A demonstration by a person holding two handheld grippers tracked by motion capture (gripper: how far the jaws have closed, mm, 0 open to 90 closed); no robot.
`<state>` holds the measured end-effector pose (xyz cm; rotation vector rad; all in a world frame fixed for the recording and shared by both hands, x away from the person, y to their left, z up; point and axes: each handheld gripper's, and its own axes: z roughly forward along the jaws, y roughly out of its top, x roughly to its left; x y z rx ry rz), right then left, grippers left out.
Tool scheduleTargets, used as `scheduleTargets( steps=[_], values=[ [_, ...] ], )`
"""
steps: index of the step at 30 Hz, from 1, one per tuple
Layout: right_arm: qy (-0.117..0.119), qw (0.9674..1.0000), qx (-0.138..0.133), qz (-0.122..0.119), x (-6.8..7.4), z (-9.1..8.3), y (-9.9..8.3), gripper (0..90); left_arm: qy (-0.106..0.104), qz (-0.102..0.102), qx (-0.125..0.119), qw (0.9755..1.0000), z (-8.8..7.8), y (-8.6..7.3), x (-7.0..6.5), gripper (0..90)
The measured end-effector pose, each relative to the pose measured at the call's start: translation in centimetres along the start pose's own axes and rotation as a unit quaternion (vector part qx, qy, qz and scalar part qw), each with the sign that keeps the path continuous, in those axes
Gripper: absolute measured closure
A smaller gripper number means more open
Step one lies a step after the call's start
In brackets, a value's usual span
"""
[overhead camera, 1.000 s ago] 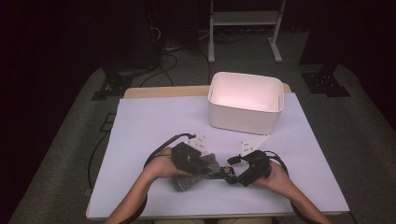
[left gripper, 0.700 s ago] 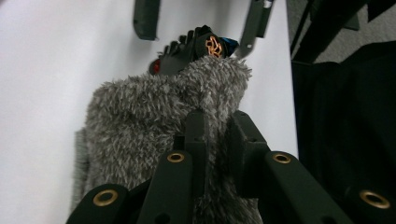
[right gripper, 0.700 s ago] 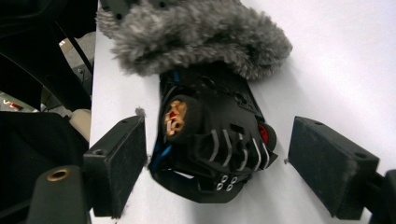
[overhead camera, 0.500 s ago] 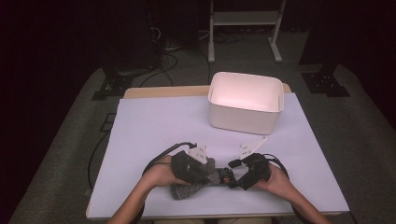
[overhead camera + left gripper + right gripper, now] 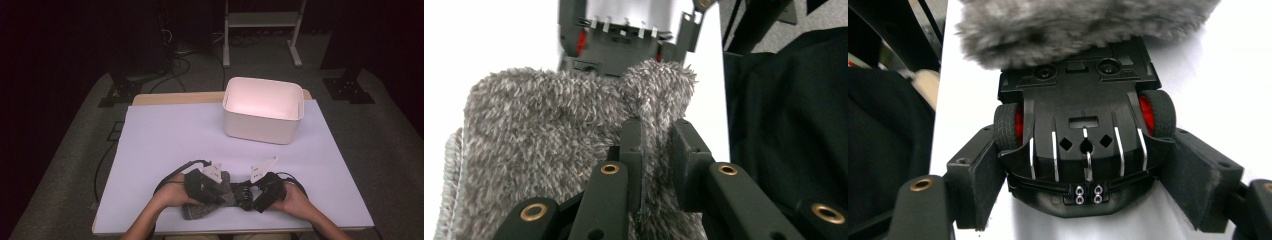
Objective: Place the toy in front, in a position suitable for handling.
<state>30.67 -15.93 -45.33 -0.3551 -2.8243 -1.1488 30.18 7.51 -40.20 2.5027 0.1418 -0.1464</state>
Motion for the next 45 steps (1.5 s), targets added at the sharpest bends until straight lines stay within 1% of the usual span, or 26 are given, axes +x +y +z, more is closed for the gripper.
scheduleTargets(
  steps=[2,5,6,8,11,13,14,16,19,20,22,25,27,30,32,33,35,37,39,41,43,45],
  values=[
    [-0.010,0.9998,0.002,-0.017,0.3,0.0,0.0,22.0,0.003,0.002,0.001,1.0000,0.2,0.4,0.3,77.9],
    [-0.019,0.9994,-0.002,-0.029,0.4,-0.1,0.2,22.0,0.008,0.002,-0.002,1.0000,0.7,1.3,0.9,77.9],
    [-0.021,0.9993,-0.005,-0.030,0.4,-0.2,0.3,22.0,0.009,0.002,-0.005,0.9999,0.9,1.8,1.0,77.9],
    [-0.031,0.9989,-0.009,-0.036,0.3,-0.2,0.5,21.9,0.009,0.008,-0.008,0.9999,1.2,2.7,1.2,77.9],
    [-0.028,0.9990,-0.011,-0.032,0.0,0.0,0.4,22.0,0.005,0.022,-0.008,0.9997,2.0,3.9,1.4,77.9],
    [-0.029,0.9990,-0.004,-0.035,-0.1,0.1,0.2,22.1,0.004,0.030,0.001,0.9995,2.5,4.2,1.4,77.9],
    [-0.031,0.9989,0.000,-0.036,-0.1,0.1,0.1,22.3,0.003,0.030,0.004,0.9996,2.6,4.1,1.4,77.9],
    [-0.033,0.9986,0.002,-0.042,-0.1,0.2,-0.1,22.6,0.004,0.027,0.002,0.9996,2.5,3.7,1.3,78.0],
    [-0.033,0.9984,-0.002,-0.045,0.0,0.0,-0.1,22.7,0.012,0.019,0.006,0.9997,1.7,2.8,1.2,78.0],
    [-0.033,0.9983,-0.004,-0.047,0.0,0.0,-0.1,22.8,0.018,0.016,0.011,0.9997,1.3,2.4,1.2,78.0],
    [-0.032,0.9985,-0.007,-0.044,-0.1,-0.1,-0.1,22.8,0.029,0.007,0.020,0.9994,0.5,1.3,1.3,78.0],
    [-0.034,0.9982,-0.008,-0.048,-0.2,-0.3,-0.1,22.8,0.042,-0.010,0.024,0.9988,-0.6,-0.5,1.6,78.0],
    [-0.034,0.9983,-0.010,-0.046,-0.2,-0.4,0.0,22.8,0.045,-0.023,0.018,0.9986,-1.3,-1.9,1.8,77.9],
    [-0.032,0.9984,-0.009,-0.045,-0.3,-0.3,-0.1,22.7,0.042,-0.039,0.002,0.9984,-1.7,-2.8,1.9,77.9],
    [-0.031,0.9985,-0.008,-0.044,-0.3,-0.3,-0.2,22.8,0.039,-0.037,-0.005,0.9985,-1.6,-2.7,1.9,77.9],
    [-0.031,0.9985,-0.007,-0.045,-0.3,-0.2,-0.2,22.8,0.038,-0.032,-0.006,0.9987,-1.6,-2.5,1.8,77.9],
    [-0.032,0.9986,0.001,-0.043,-0.2,0.0,-0.3,22.8,0.029,-0.024,-0.013,0.9992,-1.3,-1.6,1.7,77.9],
    [-0.036,0.9981,0.001,-0.049,-0.2,0.1,-0.4,22.7,0.019,-0.010,-0.012,0.9997,-0.5,-0.5,1.4,77.9],
    [-0.034,0.9984,0.000,-0.045,-0.2,0.1,-0.4,22.7,0.006,0.007,-0.010,0.9999,0.6,0.7,1.1,77.9],
    [-0.036,0.9982,0.000,-0.048,-0.1,0.1,-0.5,22.8,-0.008,0.021,-0.011,0.9997,1.6,1.9,0.7,77.9],
    [-0.039,0.9979,0.001,-0.051,0.0,0.1,-0.5,22.8,-0.018,0.034,-0.006,0.9993,2.4,2.7,0.4,77.8],
    [-0.040,0.9977,0.001,-0.054,0.0,0.1,-0.5,22.8,-0.019,0.039,-0.004,0.9990,2.6,3.0,0.2,77.8]
  ],
)
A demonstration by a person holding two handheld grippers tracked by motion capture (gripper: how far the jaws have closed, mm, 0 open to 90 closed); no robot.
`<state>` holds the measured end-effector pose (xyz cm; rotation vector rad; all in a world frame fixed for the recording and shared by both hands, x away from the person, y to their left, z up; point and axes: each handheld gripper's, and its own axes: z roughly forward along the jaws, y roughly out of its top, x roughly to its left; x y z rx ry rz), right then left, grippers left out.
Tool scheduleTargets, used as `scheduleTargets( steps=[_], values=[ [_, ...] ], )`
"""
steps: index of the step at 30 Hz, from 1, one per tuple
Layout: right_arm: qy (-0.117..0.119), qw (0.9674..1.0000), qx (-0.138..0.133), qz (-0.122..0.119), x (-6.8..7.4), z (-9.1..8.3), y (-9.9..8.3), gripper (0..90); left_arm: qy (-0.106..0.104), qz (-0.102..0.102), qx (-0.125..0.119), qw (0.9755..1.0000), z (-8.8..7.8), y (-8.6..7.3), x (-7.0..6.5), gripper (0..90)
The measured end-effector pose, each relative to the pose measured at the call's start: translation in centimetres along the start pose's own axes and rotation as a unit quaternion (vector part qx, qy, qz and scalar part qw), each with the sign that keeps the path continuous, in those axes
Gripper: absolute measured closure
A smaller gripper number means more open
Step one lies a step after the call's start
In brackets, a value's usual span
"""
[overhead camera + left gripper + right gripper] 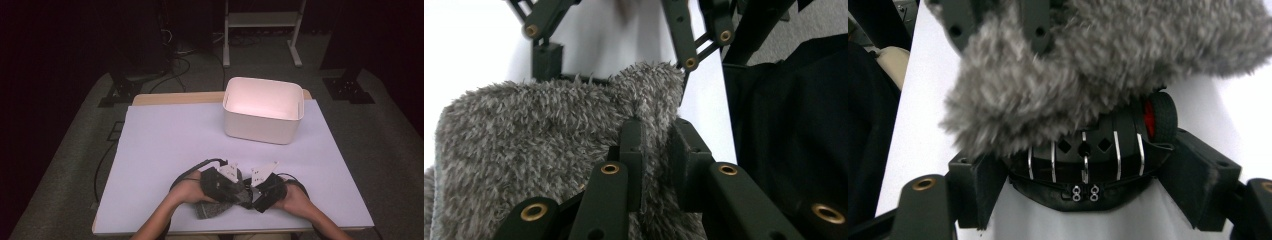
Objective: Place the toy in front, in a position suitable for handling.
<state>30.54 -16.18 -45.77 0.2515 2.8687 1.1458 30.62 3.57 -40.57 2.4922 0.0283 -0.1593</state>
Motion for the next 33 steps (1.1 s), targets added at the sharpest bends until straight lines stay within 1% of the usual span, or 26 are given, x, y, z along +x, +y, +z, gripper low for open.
scheduleTargets(
  steps=[3,5,8,10,11,14,15,19,22,26,29,32,33],
  values=[
    [0.001,1.0000,-0.001,0.000,0.0,0.0,0.0,22.9,0.005,-0.002,0.004,1.0000,-0.4,-0.5,0.0,77.7],
    [0.001,1.0000,-0.001,-0.005,-0.1,0.0,-0.1,22.9,0.015,-0.007,0.008,0.9998,-1.0,-1.1,0.1,77.7],
    [0.002,1.0000,-0.003,-0.004,-0.1,0.0,-0.1,22.9,0.033,-0.021,0.014,0.9991,-2.3,-2.3,0.5,77.5],
    [0.004,1.0000,-0.005,-0.004,-0.1,0.0,-0.1,23.0,0.047,-0.038,0.016,0.9980,-3.3,-3.5,0.8,77.4],
    [0.004,1.0000,-0.005,-0.003,-0.2,0.0,-0.1,23.0,0.056,-0.051,0.014,0.9970,-3.9,-4.2,1.0,77.3],
    [0.006,1.0000,-0.005,-0.001,-0.2,-0.1,-0.1,23.0,0.069,-0.068,0.017,0.9952,-5.0,-5.6,1.5,77.1],
    [0.006,1.0000,-0.004,-0.001,-0.2,0.0,-0.1,23.0,0.077,-0.077,0.017,0.9939,-5.5,-6.1,1.6,77.1],
    [0.001,1.0000,0.001,-0.009,0.0,0.0,0.0,23.0,0.091,-0.095,0.016,0.9912,-6.4,-7.0,2.1,77.0],
    [0.000,1.0000,0.001,-0.008,0.0,0.0,0.0,23.0,0.092,-0.101,0.011,0.9906,-6.5,-7.0,2.4,77.0],
    [0.000,1.0000,0.002,-0.010,0.0,0.0,0.0,23.0,0.090,-0.096,0.008,0.9913,-6.0,-6.2,2.8,77.0],
    [0.000,0.9999,0.004,-0.011,0.0,0.0,0.1,23.0,0.086,-0.086,0.011,0.9926,-5.3,-5.0,3.1,77.0],
    [0.000,0.9999,0.005,-0.010,0.0,0.0,0.1,23.0,0.077,-0.074,0.011,0.9942,-4.4,-3.4,3.3,77.0],
    [0.000,0.9999,0.005,-0.009,0.0,0.0,0.1,23.0,0.071,-0.069,0.008,0.9951,-3.9,-2.8,3.4,76.9]
  ],
)
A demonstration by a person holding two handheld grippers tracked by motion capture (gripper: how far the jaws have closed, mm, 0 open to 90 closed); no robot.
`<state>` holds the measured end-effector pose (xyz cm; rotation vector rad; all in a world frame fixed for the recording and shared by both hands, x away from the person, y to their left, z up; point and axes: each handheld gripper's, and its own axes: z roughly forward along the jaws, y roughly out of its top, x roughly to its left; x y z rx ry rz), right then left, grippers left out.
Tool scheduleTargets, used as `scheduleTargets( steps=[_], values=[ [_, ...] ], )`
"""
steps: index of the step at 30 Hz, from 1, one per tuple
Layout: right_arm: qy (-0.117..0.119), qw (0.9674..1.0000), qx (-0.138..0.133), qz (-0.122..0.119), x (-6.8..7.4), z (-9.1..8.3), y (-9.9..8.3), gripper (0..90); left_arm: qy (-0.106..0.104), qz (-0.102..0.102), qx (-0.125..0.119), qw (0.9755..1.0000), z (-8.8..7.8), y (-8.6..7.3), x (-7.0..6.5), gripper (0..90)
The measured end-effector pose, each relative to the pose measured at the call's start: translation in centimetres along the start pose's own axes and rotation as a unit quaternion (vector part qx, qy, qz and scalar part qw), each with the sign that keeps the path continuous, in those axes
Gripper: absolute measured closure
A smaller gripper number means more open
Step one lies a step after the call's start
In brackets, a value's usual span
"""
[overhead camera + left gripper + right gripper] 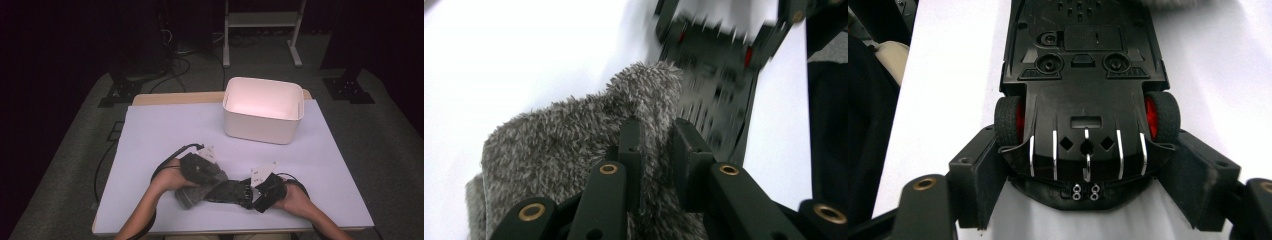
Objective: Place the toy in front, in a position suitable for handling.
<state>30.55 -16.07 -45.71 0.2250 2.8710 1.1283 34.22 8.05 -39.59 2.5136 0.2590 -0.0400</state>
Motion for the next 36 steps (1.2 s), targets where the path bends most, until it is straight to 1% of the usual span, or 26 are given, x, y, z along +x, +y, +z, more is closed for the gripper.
scheduleTargets(
  steps=[1,3,5,9,12,14,15,17,19,21,22,24,27,28,30,32,34,36],
  values=[
    [0.000,1.0000,-0.001,0.001,0.0,0.0,0.0,23.0,-0.004,0.005,0.002,1.0000,0.4,0.5,-0.1,77.0],
    [0.000,1.0000,-0.001,0.001,0.0,0.0,0.0,23.0,-0.006,0.020,0.013,0.9997,1.3,1.4,-0.2,76.6],
    [0.000,1.0000,-0.002,-0.001,0.0,0.0,-0.1,23.0,-0.007,0.024,0.015,0.9996,1.6,1.8,-0.2,76.6],
    [0.002,1.0000,-0.003,-0.001,-0.1,0.0,-0.1,23.1,-0.005,0.020,0.018,0.9996,1.1,1.1,-0.1,76.6],
    [0.003,1.0000,-0.004,-0.001,-0.1,0.0,-0.1,23.1,0.006,0.010,0.020,0.9997,0.1,-0.1,0.1,76.6],
    [0.003,1.0000,-0.004,-0.001,-0.1,0.0,-0.1,23.1,0.013,0.000,0.019,0.9997,-0.5,-0.8,0.2,76.6],
    [0.002,1.0000,-0.003,-0.003,-0.1,0.0,-0.1,23.0,0.014,-0.002,0.021,0.9997,-0.6,-1.0,0.2,76.6],
    [0.000,1.0000,-0.001,-0.003,0.0,0.0,0.0,23.0,0.010,-0.009,0.012,0.9998,-0.9,-1.3,0.2,76.5],
    [0.000,1.0000,0.000,-0.005,-0.1,0.0,0.0,22.9,0.004,-0.007,0.007,0.9999,-0.7,-1.3,0.1,76.5],
    [-0.003,1.0000,0.000,-0.008,-0.1,0.1,0.1,22.6,-0.004,0.001,0.004,1.0000,-0.3,-0.8,-0.2,76.3],
    [-0.005,1.0000,-0.001,-0.006,0.0,0.1,0.2,22.6,-0.009,0.007,0.008,0.9999,0.2,-0.5,-0.4,76.3],
    [-0.009,1.0000,-0.004,-0.001,-0.1,0.2,0.3,22.5,-0.003,0.016,0.024,0.9996,0.8,-0.2,-0.5,76.1],
    [0.004,0.9998,-0.013,0.012,-0.4,0.0,0.3,22.5,-0.002,0.014,0.028,0.9995,0.6,-0.3,-0.3,76.2],
    [0.006,0.9998,-0.015,0.009,-0.5,-0.1,0.2,22.6,-0.002,0.010,0.027,0.9996,0.6,-0.4,-0.4,76.1],
    [0.010,0.9997,-0.022,0.006,-0.5,-0.4,0.1,22.5,-0.002,0.008,0.027,0.9996,0.4,-0.8,-0.3,76.1],
    [0.018,0.9994,-0.029,0.009,-0.5,-0.7,0.0,22.5,-0.003,0.004,0.023,0.9997,0.4,-1.0,-0.4,76.0],
    [0.020,0.9992,-0.032,0.011,-0.5,-0.9,0.0,22.3,-0.004,0.003,0.021,0.9998,0.3,-1.1,-0.5,75.8],
    [0.022,0.9991,-0.032,0.015,-0.6,-1.1,-0.2,22.3,-0.005,0.007,0.022,0.9997,0.3,-0.9,-0.6,75.8]
  ],
)
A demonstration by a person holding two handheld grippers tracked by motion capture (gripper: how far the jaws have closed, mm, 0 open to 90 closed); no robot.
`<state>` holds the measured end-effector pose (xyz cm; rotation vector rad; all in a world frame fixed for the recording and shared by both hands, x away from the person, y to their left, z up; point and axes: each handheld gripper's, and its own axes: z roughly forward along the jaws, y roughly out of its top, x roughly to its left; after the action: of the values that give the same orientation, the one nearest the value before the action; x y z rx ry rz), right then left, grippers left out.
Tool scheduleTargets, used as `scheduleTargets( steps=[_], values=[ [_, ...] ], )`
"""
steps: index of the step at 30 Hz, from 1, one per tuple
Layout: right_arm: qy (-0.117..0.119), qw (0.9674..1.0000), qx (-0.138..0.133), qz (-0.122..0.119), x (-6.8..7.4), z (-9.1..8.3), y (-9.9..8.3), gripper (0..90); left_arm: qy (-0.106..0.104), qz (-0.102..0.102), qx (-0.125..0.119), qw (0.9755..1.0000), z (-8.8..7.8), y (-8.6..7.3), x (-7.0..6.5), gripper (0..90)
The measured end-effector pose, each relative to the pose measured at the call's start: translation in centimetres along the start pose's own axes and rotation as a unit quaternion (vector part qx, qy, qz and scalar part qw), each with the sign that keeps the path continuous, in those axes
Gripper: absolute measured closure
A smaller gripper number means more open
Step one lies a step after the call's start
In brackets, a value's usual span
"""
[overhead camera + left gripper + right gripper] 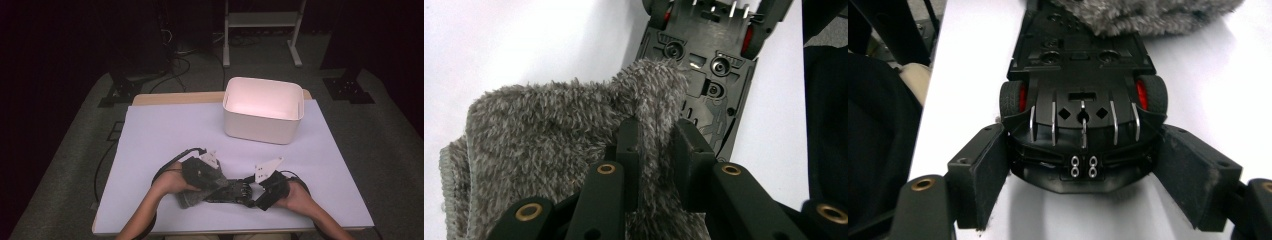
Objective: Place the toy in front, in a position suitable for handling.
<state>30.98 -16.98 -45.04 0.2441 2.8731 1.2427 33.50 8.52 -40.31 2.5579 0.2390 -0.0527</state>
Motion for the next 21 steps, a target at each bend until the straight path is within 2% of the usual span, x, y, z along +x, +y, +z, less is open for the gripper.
scheduleTargets(
  steps=[4,8,11,15,17,20,21],
  values=[
    [-0.008,0.9999,0.010,-0.004,0.0,0.1,-0.2,22.7,-0.010,0.011,-0.005,0.9999,0.2,0.9,-0.4,75.9],
    [-0.015,0.9998,0.000,-0.014,0.1,-0.2,0.2,22.8,-0.026,0.033,-0.007,0.9991,1.0,2.5,-1.3,75.9],
    [-0.011,0.9998,-0.006,-0.012,0.3,-0.1,0.5,23.1,-0.035,0.055,-0.008,0.9978,1.7,4.2,-2.0,75.9],
    [-0.010,0.9996,0.002,-0.026,0.7,0.4,0.8,23.4,-0.049,0.085,-0.007,0.9952,2.7,6.2,-3.0,75.9],
    [-0.010,0.9996,0.003,-0.026,0.8,0.4,0.8,23.3,-0.048,0.095,0.004,0.9943,3.2,6.8,-3.3,75.8],
    [-0.012,0.9992,0.009,-0.036,0.5,0.6,0.6,23.4,-0.036,0.093,0.018,0.9948,3.4,6.8,-3.2,76.0],
    [-0.009,0.9995,0.008,-0.030,0.6,0.6,0.6,23.4,-0.031,0.089,0.023,0.9953,3.3,6.7,-3.0,76.2]
  ],
)
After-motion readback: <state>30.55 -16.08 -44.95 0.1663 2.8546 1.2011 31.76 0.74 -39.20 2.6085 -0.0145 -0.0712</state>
